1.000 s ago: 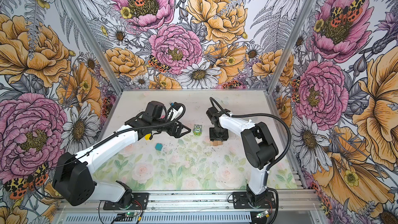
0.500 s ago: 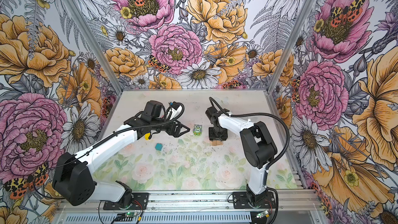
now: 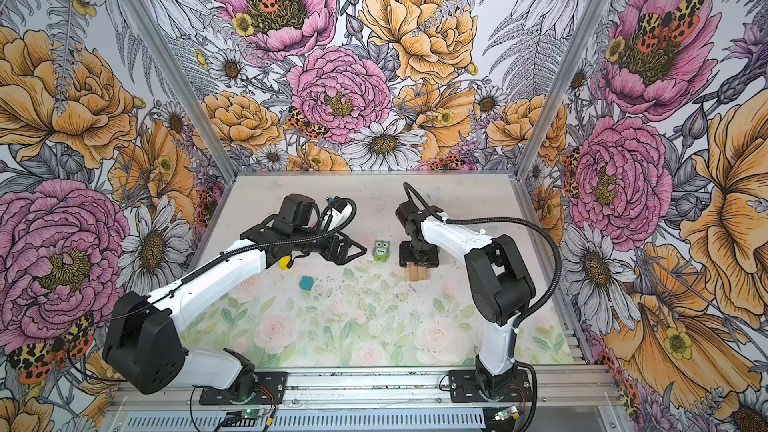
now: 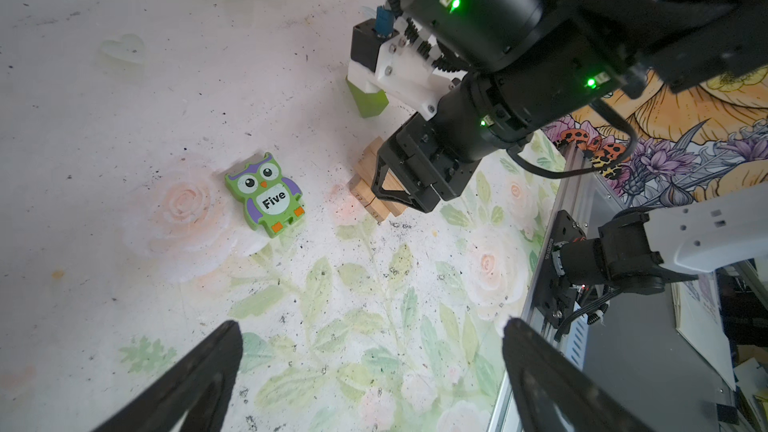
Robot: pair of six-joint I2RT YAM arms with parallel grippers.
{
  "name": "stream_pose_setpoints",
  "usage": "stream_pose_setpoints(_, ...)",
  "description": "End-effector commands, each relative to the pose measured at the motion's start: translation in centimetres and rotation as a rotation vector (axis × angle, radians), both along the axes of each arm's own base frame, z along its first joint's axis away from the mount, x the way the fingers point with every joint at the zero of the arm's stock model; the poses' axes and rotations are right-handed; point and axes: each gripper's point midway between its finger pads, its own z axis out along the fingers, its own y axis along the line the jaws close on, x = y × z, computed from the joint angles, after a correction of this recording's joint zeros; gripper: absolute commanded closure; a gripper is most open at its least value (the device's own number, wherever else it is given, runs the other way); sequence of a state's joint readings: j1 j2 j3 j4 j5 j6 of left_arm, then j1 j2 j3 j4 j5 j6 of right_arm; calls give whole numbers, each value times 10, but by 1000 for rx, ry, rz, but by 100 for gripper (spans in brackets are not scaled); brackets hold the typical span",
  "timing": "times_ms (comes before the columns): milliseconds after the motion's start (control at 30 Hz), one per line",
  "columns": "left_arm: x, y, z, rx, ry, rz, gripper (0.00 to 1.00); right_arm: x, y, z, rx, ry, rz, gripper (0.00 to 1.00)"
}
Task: Build the wood block tower
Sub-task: 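Open the right gripper and raise it away from the wood stack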
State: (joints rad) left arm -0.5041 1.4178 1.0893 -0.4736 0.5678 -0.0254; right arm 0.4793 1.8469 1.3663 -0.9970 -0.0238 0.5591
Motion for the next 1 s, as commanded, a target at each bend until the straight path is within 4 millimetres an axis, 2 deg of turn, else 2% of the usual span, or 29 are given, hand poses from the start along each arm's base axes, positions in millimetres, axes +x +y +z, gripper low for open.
stream_pose_setpoints(0, 7, -2, 12, -20, -32, -18, 1, 11, 9, 37, 47, -73, -2, 30)
stream_pose_setpoints(67, 9, -1, 12, -19, -36, -15, 1, 15, 10, 48, 53, -94, -4, 30)
stream_pose_setpoints(167, 13, -2, 11, -21, -42, -12, 1, 22, 8, 49, 43, -97, -8, 32)
stream_pose_setpoints(333, 21, 1, 14, -13, -63, 7, 1, 40, 9, 51, 23, -98, -11, 50)
stream_pose_setpoints(533, 38, 12, 15, 26, -101, 94, 1, 64, 19, 57, 26, -129, -33, 51)
stream_pose_setpoints(733, 50, 36, 2, 60, -112, 244, 1, 88, 24, 61, 10, -166, -62, 48)
stream_pose_setpoints(833, 59, 56, 1, 50, -99, 328, 1, 100, 20, 65, -23, -189, -55, 42)
stream_pose_setpoints(967, 72, 86, 0, 26, -81, 443, 1, 115, 16, 65, -14, -190, -70, 40)
